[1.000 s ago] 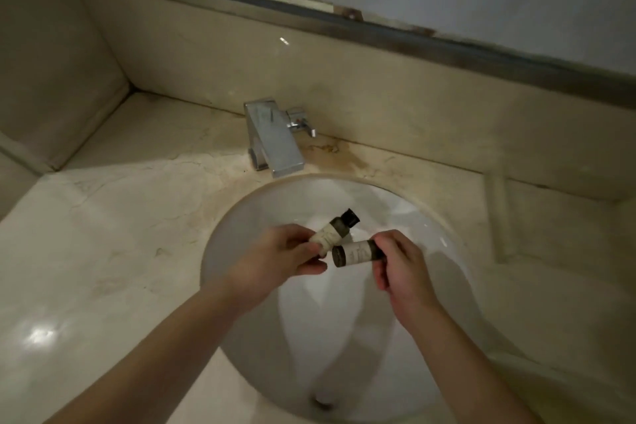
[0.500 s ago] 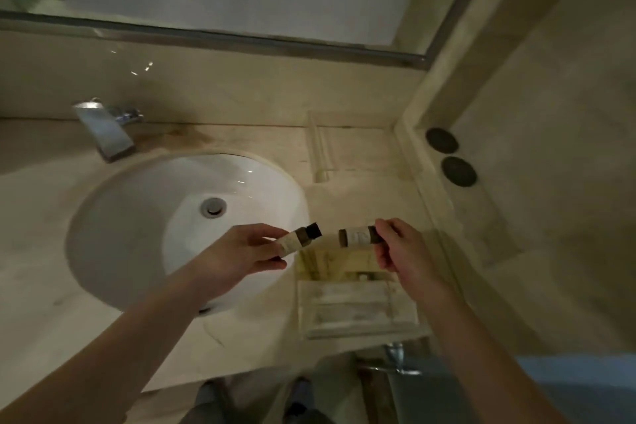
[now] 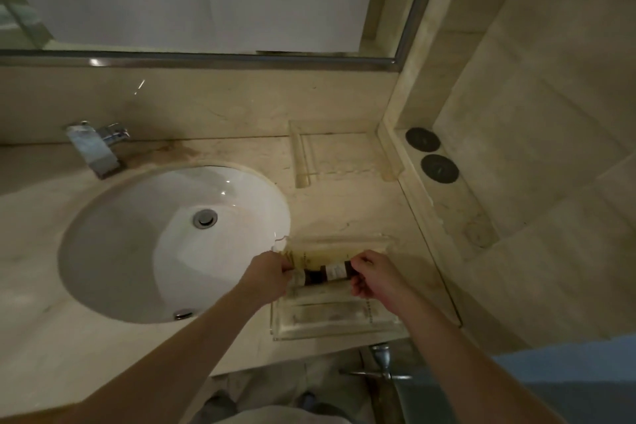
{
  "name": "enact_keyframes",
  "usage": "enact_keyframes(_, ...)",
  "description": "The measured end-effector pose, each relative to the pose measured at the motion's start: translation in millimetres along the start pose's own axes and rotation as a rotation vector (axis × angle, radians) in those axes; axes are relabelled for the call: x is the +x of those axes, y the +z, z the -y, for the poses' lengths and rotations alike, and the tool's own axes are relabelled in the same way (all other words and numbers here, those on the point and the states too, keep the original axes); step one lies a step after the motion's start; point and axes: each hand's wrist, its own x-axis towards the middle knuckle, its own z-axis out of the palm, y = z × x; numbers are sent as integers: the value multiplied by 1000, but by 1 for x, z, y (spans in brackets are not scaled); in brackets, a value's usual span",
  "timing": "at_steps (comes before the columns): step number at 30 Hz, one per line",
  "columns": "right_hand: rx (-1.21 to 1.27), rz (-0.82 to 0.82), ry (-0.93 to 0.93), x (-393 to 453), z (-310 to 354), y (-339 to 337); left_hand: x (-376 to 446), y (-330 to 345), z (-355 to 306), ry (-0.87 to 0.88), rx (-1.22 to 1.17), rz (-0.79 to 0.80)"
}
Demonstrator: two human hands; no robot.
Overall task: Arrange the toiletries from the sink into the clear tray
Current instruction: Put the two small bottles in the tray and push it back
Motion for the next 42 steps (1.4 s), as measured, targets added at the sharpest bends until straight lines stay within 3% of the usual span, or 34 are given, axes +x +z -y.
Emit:
enact_keyframes(4,-83,23,-1,6,6,2,-5,9,-1,82,258,-100)
enact_keyframes(11,-306,37,-27,8,7,-1,-13,24,7,135,333,-111)
enact_keyframes(15,-396,51,-62,9,3,-5,-13,25,9,161,343,-128)
enact_keyframes(23,-327,134,-26,2,-6,-7,-15,24,14,218,293,-179)
enact_keyframes(32,-138,16,-80,4,9,4,-17,27,18,248,261,-213)
enact_keyframes(42,-414,171,-87,20,22,51,-29,25,27,294,264,-252)
